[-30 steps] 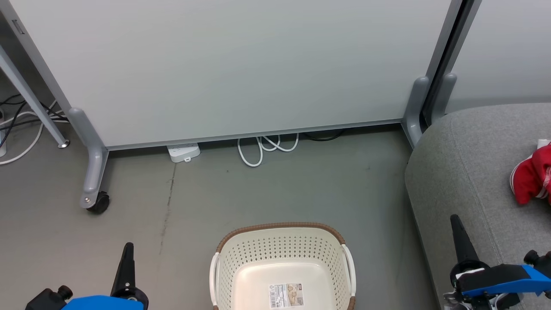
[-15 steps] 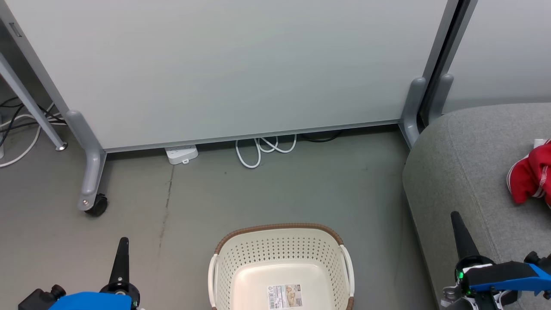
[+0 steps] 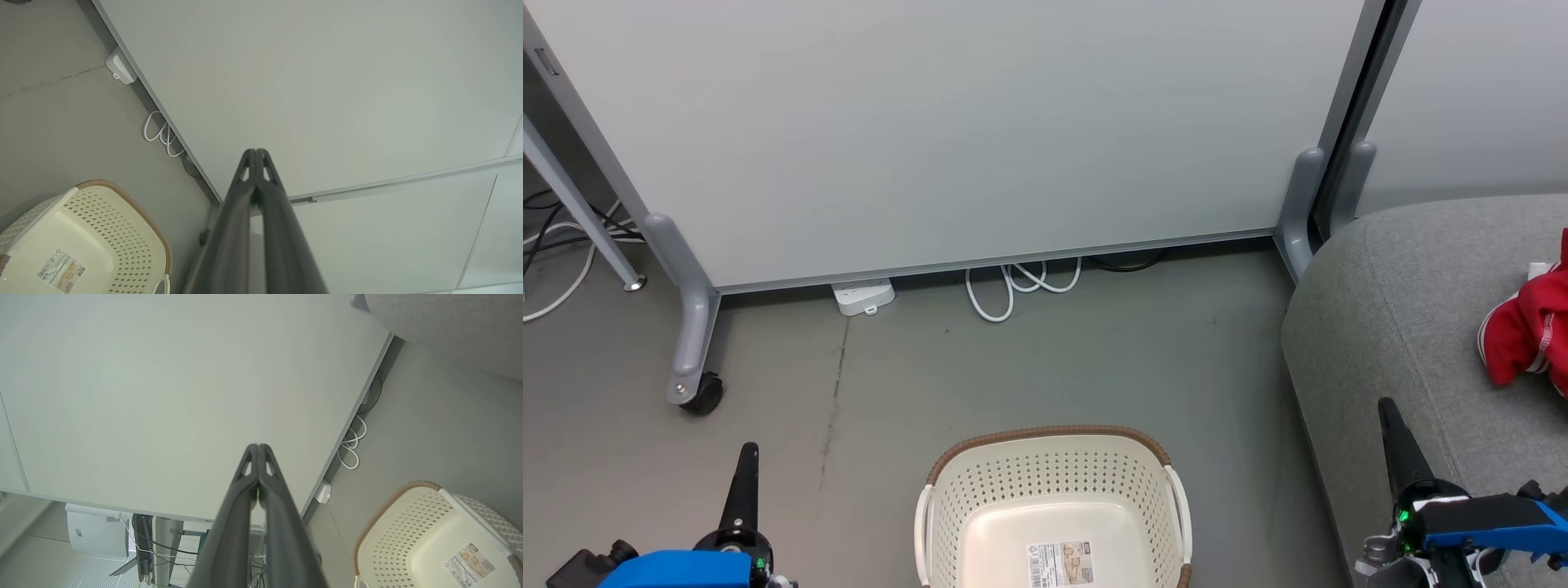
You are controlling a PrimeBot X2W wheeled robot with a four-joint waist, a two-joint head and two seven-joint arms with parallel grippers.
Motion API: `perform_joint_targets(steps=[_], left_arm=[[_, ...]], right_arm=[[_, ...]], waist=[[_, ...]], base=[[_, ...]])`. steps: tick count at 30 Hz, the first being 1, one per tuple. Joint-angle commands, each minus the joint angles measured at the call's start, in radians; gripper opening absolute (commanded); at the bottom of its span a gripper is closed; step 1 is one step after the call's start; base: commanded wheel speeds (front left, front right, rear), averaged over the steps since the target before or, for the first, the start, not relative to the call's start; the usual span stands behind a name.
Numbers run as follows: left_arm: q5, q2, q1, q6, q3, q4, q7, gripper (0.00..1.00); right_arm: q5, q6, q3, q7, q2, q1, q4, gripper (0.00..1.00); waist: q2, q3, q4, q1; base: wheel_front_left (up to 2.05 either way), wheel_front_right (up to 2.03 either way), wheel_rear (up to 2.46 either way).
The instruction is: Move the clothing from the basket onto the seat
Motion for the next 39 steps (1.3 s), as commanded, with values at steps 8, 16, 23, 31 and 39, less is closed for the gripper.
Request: perform_joint_targets(steps=[8, 16, 23, 31, 39], left_arm=[[-0.075, 0.008, -0.024, -0.005, 0.018, -0.017, 0.021, 0.0], [-0.134, 0.008, -0.026, -0.005, 0.027, -0.023, 0.038, 0.0], [-0.183, 0.008, -0.027, -0.005, 0.036, -0.029, 0.052, 0.0], [-0.236, 0.008, -0.029, -0.006, 0.045, -0.035, 0.067, 0.0], [-0.284, 0.008, -0.031, -0.006, 0.053, -0.04, 0.081, 0.0]], right_arm=[[0.089, 0.0, -0.001, 0.008, -0.005, -0.025, 0.006, 0.0], [0.157, 0.0, -0.001, 0.012, -0.005, -0.033, 0.014, 0.0], [0.213, 0.0, -0.001, 0.016, -0.006, -0.037, 0.02, 0.0], [0.273, 0.0, -0.001, 0.022, -0.006, -0.042, 0.028, 0.0], [0.33, 0.0, -0.001, 0.025, -0.006, -0.047, 0.035, 0.0]], waist=[[0.0, -0.002, -0.004, 0.0], [0.0, -0.005, -0.009, 0.0], [0.0, -0.007, -0.012, 0.0], [0.0, -0.009, -0.017, 0.0], [0.0, -0.012, -0.021, 0.0]], base=[[0.0, 0.0, 0.0], [0.0, 0.0, 0.0], [0.0, 0.0, 0.0], [0.0, 0.0, 0.0], [0.0, 0.0, 0.0]])
